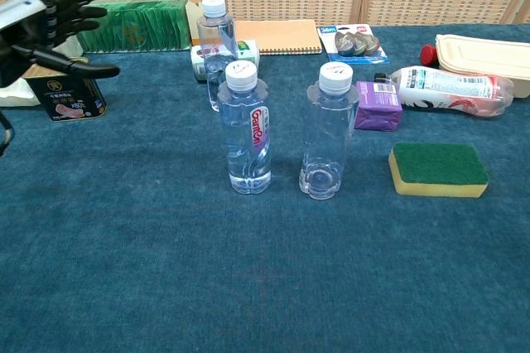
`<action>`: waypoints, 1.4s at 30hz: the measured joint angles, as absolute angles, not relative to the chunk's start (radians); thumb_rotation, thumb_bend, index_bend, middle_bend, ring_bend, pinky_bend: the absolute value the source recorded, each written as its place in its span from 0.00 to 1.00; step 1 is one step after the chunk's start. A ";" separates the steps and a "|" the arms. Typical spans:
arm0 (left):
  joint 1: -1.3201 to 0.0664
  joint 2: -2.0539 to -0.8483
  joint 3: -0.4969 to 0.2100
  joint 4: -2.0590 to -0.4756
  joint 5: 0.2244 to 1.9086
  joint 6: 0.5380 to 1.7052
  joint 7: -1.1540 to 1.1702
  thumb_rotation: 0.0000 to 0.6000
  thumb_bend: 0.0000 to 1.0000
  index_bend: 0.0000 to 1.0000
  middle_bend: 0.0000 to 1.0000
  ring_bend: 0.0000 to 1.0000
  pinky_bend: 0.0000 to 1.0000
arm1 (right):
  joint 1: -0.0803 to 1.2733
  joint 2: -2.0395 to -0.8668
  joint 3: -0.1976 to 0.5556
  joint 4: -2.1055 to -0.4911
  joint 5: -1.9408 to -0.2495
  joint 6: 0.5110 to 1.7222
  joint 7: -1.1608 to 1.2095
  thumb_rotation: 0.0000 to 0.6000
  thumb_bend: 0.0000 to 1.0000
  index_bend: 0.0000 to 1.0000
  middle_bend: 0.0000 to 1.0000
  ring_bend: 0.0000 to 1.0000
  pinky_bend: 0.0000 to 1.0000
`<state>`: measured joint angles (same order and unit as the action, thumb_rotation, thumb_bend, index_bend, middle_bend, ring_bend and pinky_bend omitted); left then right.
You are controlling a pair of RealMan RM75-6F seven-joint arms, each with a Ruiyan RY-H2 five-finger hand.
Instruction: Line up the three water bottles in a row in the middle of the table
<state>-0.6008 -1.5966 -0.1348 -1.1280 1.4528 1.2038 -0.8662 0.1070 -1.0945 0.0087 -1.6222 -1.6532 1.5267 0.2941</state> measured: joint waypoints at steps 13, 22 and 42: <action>-0.770 -1.741 -0.256 -0.993 1.365 0.994 -0.943 1.00 0.09 0.00 0.00 0.00 0.00 | 0.088 -1.133 0.048 -1.592 -1.624 1.595 0.162 0.87 0.00 0.14 0.03 0.00 0.09; -0.821 -1.798 -0.290 -0.947 1.325 0.919 -0.952 1.00 0.09 0.00 0.00 0.00 0.01 | 0.077 -1.143 0.059 -1.600 -1.608 1.598 0.116 0.87 0.00 0.12 0.00 0.00 0.06; -0.913 -1.957 -0.384 -0.786 1.222 0.850 -0.902 1.00 0.44 0.23 0.31 0.20 0.34 | 0.075 -1.119 0.061 -1.605 -1.607 1.590 0.192 0.87 0.00 0.12 0.00 0.00 0.06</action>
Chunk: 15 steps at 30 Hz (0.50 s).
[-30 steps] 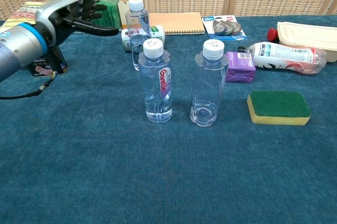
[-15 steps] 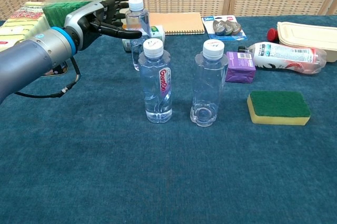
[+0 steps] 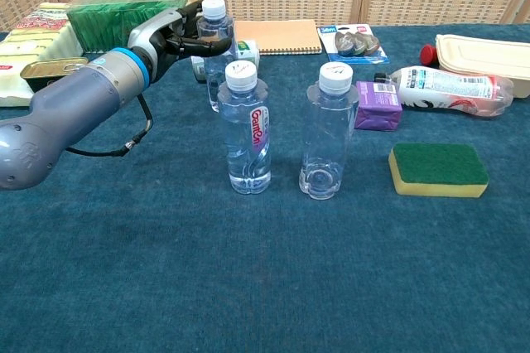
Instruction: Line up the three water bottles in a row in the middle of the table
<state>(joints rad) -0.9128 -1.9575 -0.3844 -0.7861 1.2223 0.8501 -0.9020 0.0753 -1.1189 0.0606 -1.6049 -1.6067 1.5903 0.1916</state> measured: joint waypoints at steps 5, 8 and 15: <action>-0.922 -1.992 -0.408 -0.756 1.194 0.850 -0.862 1.00 0.49 0.39 0.43 0.29 0.42 | 0.077 -1.114 0.059 -1.604 -1.608 1.584 0.210 0.86 0.00 0.12 0.00 0.00 0.06; -0.920 -1.991 -0.410 -0.758 1.195 0.861 -0.852 1.00 0.50 0.40 0.44 0.30 0.42 | 0.077 -1.112 0.059 -1.605 -1.607 1.583 0.214 0.87 0.00 0.13 0.00 0.00 0.06; -0.875 -1.936 -0.380 -0.840 1.245 0.914 -0.863 1.00 0.51 0.42 0.45 0.31 0.42 | 0.079 -1.111 0.054 -1.608 -1.615 1.577 0.217 0.87 0.00 0.13 0.00 0.00 0.06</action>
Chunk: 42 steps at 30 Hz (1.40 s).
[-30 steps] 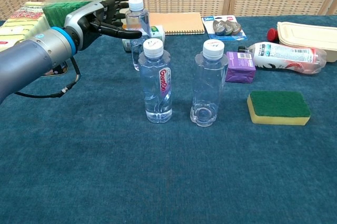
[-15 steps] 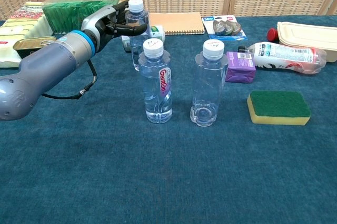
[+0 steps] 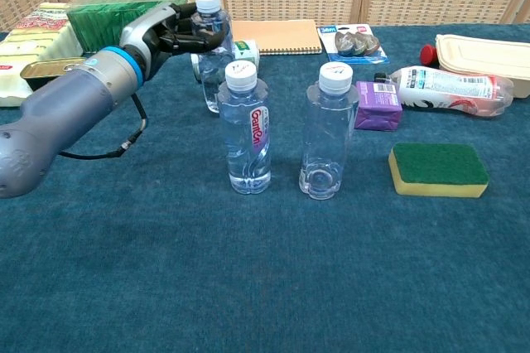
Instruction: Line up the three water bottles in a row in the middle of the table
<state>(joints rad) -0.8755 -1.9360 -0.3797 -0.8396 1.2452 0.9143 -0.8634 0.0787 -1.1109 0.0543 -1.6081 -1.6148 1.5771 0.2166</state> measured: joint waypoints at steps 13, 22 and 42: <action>-0.689 -1.660 -0.166 -1.073 1.471 1.078 -0.983 1.00 0.48 0.42 0.45 0.31 0.42 | 0.080 -1.113 0.041 -1.633 -1.646 1.578 0.185 0.87 0.00 0.13 0.00 0.00 0.06; -0.613 -1.587 -0.013 -1.155 1.628 1.198 -1.078 1.00 0.47 0.42 0.45 0.31 0.42 | 0.084 -1.112 0.034 -1.646 -1.661 1.574 0.172 0.86 0.00 0.13 0.00 0.00 0.06; -0.626 -1.655 0.020 -1.140 1.656 1.206 -1.074 1.00 0.47 0.42 0.45 0.31 0.42 | 0.079 -1.102 0.036 -1.644 -1.650 1.579 0.193 0.87 0.00 0.13 0.00 0.00 0.06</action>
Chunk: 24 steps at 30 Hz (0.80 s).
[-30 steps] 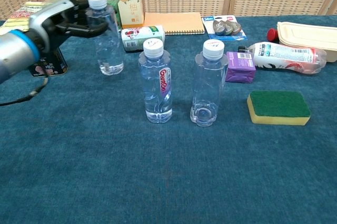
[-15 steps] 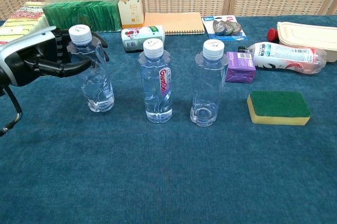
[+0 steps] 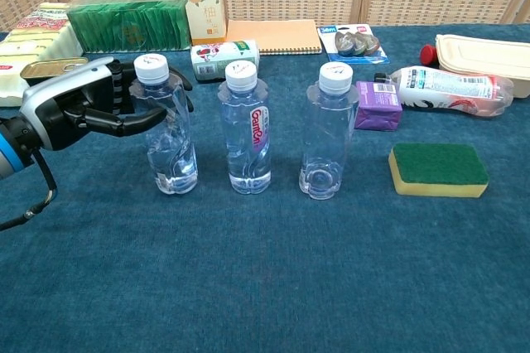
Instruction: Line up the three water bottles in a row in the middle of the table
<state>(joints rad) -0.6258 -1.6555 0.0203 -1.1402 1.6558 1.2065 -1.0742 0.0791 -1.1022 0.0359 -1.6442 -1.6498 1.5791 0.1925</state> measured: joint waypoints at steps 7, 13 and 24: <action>-0.624 -1.666 0.023 -1.125 1.649 1.213 -1.046 1.00 0.47 0.42 0.45 0.31 0.42 | 0.079 -1.100 0.036 -1.645 -1.648 1.579 0.194 0.87 0.00 0.13 0.00 0.00 0.06; -0.626 -1.677 0.027 -1.111 1.648 1.210 -1.043 1.00 0.47 0.42 0.45 0.31 0.42 | 0.078 -1.099 0.035 -1.648 -1.652 1.580 0.194 0.87 0.00 0.13 0.00 0.00 0.06; -0.618 -1.706 0.028 -1.072 1.650 1.239 -1.028 1.00 0.47 0.17 0.14 0.03 0.20 | 0.077 -1.096 0.035 -1.648 -1.652 1.582 0.200 0.87 0.00 0.13 0.00 0.00 0.06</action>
<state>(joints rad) -0.6183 -1.7056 0.0280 -1.0717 1.6495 1.2392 -1.0276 0.0771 -1.0964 0.0346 -1.6484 -1.6520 1.5818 0.1999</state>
